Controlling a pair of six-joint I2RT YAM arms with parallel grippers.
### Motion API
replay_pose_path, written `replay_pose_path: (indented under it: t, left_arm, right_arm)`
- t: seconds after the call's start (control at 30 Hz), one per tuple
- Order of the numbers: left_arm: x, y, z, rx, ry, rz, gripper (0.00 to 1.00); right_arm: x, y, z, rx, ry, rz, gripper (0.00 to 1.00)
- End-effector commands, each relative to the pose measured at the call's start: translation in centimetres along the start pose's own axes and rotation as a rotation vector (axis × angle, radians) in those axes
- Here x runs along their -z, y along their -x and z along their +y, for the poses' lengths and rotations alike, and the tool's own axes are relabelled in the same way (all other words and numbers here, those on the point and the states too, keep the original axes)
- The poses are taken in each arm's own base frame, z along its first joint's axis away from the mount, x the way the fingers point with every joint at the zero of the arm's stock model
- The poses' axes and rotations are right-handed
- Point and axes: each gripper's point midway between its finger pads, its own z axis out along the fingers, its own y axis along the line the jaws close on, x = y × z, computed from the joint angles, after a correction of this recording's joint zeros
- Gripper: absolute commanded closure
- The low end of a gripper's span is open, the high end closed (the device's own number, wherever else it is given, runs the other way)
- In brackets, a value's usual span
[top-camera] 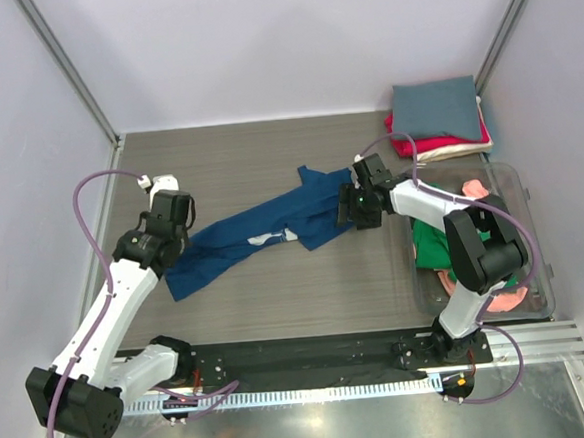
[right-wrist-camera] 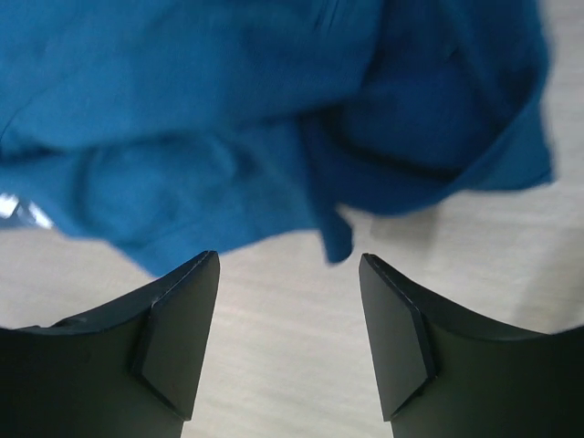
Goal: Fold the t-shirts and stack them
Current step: Flatten the tshirt out
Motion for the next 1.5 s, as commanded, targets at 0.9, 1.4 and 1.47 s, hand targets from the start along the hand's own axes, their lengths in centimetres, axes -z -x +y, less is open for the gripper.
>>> replay_pose_path:
  t: [0.9,1.4,1.47]
  left_arm:
    - [5.1,5.2,0.0,0.133,-0.142,-0.141,1.00]
    - [31.2,16.5,9.6,0.272,-0.431,-0.836,1.00]
    - [33.9,16.7,11.0,0.281,-0.441,-0.918,1.00]
  right_arm:
    - [10.9,6.5,5.1,0.106,0.112,-0.277,0.99]
    - [53.7,3.3,10.9,0.075,0.670,-1.093,0.99]
    - [57.7,1.8,10.6,0.083,0.719,-1.173,0.99]
